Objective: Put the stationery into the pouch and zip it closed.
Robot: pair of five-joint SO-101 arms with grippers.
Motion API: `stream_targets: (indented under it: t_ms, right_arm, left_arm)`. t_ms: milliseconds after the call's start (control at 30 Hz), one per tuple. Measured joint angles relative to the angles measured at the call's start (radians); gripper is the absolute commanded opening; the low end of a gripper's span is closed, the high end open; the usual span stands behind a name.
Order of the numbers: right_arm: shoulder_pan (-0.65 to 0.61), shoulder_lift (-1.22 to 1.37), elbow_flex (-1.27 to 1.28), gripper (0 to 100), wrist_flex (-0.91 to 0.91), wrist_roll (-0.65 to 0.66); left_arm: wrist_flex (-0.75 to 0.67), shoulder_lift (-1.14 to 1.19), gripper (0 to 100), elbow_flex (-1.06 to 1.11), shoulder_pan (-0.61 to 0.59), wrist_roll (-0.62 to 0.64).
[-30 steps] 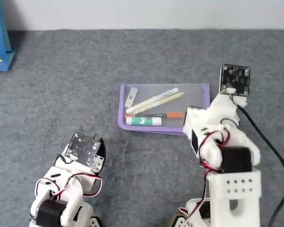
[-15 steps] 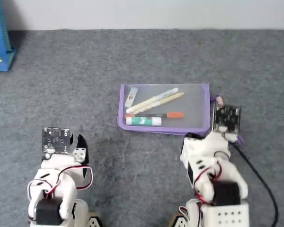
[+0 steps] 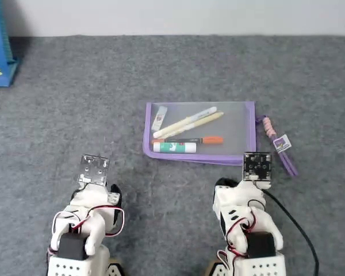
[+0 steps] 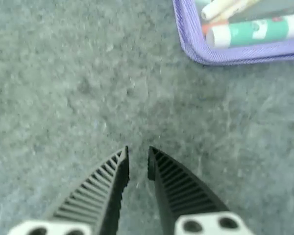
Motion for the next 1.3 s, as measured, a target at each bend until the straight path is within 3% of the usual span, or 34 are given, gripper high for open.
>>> stream_targets:
  t_ms: [233,733,1300]
  right_arm:
    - [0.008,0.000,0.025,1.0,0.003,0.000]
    - [0.014,0.000,0.025,1.0,0.196,0.000]
    - [0.012,0.000,0.025,1.1,0.196,0.000]
  left_arm:
    - [0.000,0.000,7,0.026,0.002,0.000]
    - [0.000,0.000,7,0.026,0.002,0.000]
    - [0.000,0.000,7,0.026,0.003,0.000]
